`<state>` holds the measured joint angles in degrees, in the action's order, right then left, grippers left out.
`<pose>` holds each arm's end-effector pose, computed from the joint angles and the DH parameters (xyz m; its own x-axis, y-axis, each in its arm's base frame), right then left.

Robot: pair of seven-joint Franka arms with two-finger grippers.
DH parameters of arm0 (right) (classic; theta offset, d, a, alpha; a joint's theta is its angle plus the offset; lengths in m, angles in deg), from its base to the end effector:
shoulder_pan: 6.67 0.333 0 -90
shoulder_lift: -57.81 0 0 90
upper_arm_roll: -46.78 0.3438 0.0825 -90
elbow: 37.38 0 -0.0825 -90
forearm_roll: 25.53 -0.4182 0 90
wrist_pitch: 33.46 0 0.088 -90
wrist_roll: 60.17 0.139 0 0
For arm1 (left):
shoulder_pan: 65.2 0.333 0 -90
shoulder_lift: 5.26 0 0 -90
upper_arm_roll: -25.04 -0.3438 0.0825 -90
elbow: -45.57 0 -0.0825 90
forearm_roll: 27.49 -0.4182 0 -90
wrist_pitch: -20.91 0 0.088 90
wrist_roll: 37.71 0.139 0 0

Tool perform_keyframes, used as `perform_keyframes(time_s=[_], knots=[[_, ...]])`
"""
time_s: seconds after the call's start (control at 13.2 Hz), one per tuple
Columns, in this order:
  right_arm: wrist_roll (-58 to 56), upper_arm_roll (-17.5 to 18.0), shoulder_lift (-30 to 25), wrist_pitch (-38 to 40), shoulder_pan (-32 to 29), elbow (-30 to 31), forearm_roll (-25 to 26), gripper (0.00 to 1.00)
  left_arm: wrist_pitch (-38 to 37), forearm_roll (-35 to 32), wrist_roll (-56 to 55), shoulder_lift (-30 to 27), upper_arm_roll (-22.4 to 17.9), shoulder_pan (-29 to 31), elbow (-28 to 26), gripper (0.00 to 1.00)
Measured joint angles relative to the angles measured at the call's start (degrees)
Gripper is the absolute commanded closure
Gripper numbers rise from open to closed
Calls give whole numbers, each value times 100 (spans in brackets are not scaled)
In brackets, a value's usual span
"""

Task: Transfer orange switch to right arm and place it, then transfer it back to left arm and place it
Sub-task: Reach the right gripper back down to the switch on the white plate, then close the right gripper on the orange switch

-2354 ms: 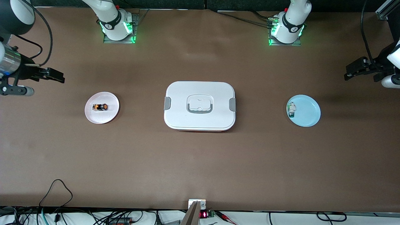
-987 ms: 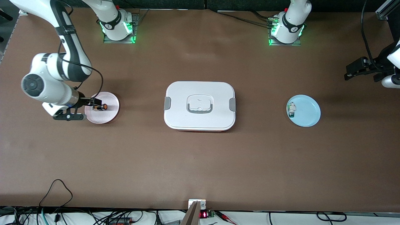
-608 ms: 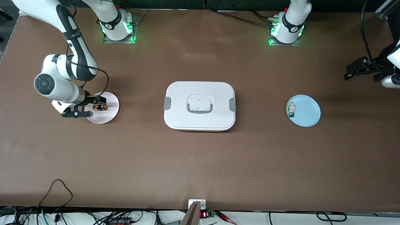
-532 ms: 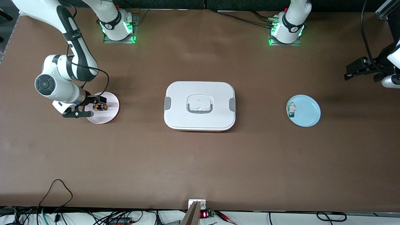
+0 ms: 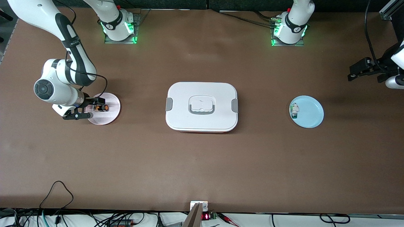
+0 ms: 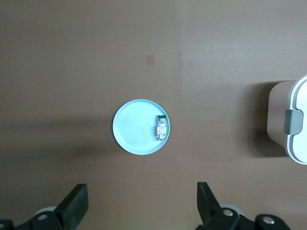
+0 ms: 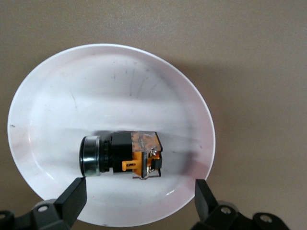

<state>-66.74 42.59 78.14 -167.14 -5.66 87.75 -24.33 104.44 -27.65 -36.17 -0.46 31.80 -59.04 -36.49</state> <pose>0.5588 -0.0333 0.1755 0.9756 0.0740 -0.2066 0.0785 -0.9968 0.0137 0.6036 -0.0027 0.6304 0.9977 -0.0372 -0.0573 -0.0367 -0.9993 0.0086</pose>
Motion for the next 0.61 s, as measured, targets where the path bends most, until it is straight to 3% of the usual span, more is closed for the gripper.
perform_keyframes(time_s=[0.23,0.61], knots=[[-98,5,88,-17,0,-5,-287,0,0,0,0,0,0,0,0,0],[-134,16,189,-260,3,-29,-318,0,0,0,0,0,0,-6,0,0]])
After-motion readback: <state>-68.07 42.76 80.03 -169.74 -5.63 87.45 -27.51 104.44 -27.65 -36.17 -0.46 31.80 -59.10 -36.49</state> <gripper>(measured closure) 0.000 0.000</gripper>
